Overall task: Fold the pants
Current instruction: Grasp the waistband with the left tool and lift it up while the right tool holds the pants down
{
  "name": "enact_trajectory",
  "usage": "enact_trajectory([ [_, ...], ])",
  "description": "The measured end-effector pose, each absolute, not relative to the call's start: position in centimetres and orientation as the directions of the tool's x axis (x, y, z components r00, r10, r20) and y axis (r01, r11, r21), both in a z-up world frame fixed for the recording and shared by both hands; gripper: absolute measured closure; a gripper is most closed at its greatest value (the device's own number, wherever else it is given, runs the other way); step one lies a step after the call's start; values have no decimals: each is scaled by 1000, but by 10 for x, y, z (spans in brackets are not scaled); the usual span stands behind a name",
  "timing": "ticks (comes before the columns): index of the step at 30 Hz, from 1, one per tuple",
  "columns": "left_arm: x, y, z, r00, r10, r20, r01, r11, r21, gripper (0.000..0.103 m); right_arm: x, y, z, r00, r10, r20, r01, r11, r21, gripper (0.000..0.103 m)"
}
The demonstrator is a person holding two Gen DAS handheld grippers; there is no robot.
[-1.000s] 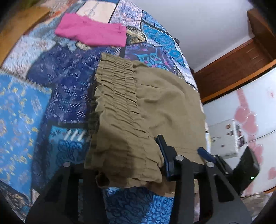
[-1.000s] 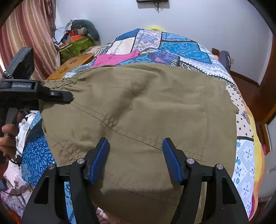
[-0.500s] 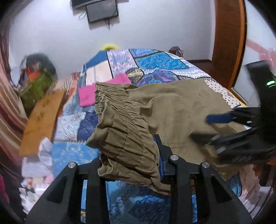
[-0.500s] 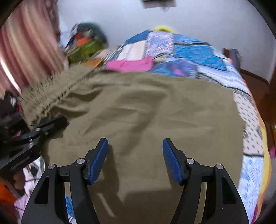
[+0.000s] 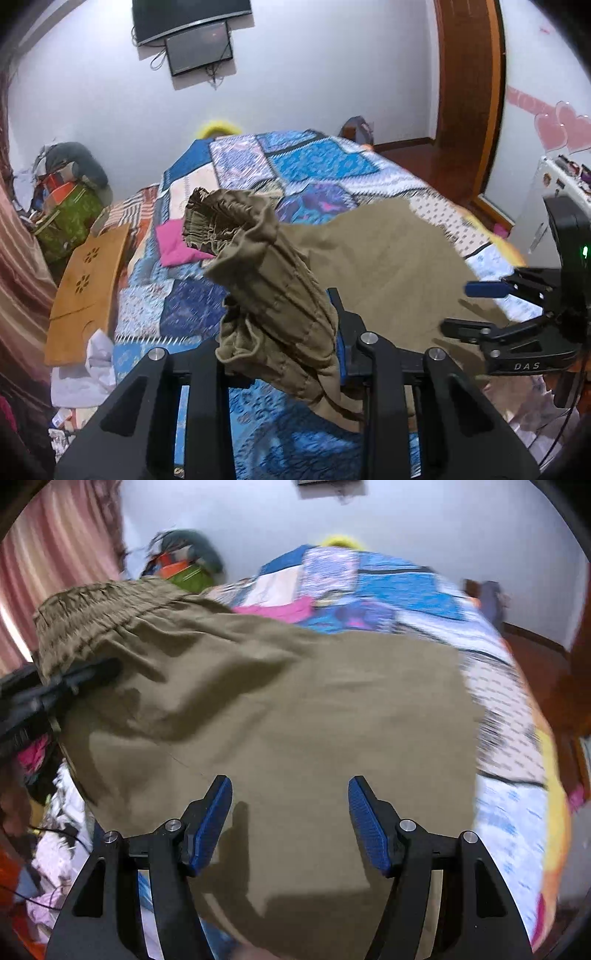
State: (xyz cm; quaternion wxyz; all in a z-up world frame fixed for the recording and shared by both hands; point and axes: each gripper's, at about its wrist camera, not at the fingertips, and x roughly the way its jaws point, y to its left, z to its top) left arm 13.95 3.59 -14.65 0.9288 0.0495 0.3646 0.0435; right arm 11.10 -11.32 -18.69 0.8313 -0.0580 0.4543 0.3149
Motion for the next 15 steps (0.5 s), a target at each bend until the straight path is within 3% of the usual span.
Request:
enact_trajectory([
  [6,149,7,-129,750,73,-657,14,992,127,74,105,-185,-200,443,381,-812,-447,878,168,41],
  [15,172,-41,-124,734,-11,-679,113,988,106,75,105,-213,-234,396,414,-820,-341,895,287,41],
])
